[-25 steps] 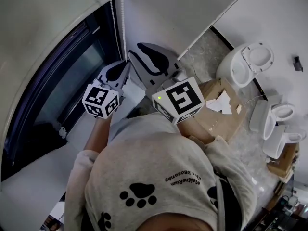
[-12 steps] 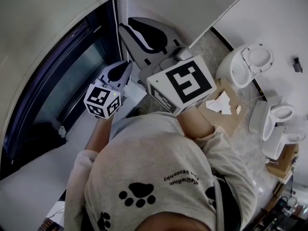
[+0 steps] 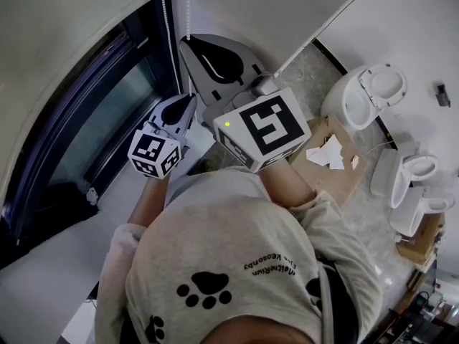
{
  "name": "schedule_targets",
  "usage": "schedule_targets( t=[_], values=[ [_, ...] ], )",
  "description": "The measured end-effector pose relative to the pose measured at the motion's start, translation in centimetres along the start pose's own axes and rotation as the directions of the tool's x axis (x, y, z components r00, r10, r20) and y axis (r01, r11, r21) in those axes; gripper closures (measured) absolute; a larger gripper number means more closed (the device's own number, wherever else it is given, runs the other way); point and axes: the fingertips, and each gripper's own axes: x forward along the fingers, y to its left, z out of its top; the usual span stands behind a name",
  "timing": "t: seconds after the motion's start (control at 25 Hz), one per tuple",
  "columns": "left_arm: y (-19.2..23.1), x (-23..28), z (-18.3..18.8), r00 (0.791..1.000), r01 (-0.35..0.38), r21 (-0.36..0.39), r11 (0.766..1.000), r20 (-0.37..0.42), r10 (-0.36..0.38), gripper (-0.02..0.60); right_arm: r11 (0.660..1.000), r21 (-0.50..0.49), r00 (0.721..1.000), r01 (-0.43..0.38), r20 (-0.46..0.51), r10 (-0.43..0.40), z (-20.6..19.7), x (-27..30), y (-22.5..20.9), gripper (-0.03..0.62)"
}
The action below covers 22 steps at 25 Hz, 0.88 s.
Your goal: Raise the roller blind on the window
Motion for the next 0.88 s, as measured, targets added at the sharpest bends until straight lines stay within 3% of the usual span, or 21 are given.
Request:
schedule_targets(
  t=[0.64,0.88],
  values=[
    [0.1,-1.1,-8.0,0.997,-0.022,-0.034,0.999,-0.075,0.019,0.572,0.998,0.036,0.995,0.047,-0.088,-0.044,-8.2,-0.7,0.6,0.583],
    [0.0,-1.3,-8.9,0.996,-0.026,-0.024,0.999,-0.081,0.024,0.572,0.998,0.038,0.995,0.046,-0.093,-0.042,-9.2,-0.9,1.2,0.583]
  ],
)
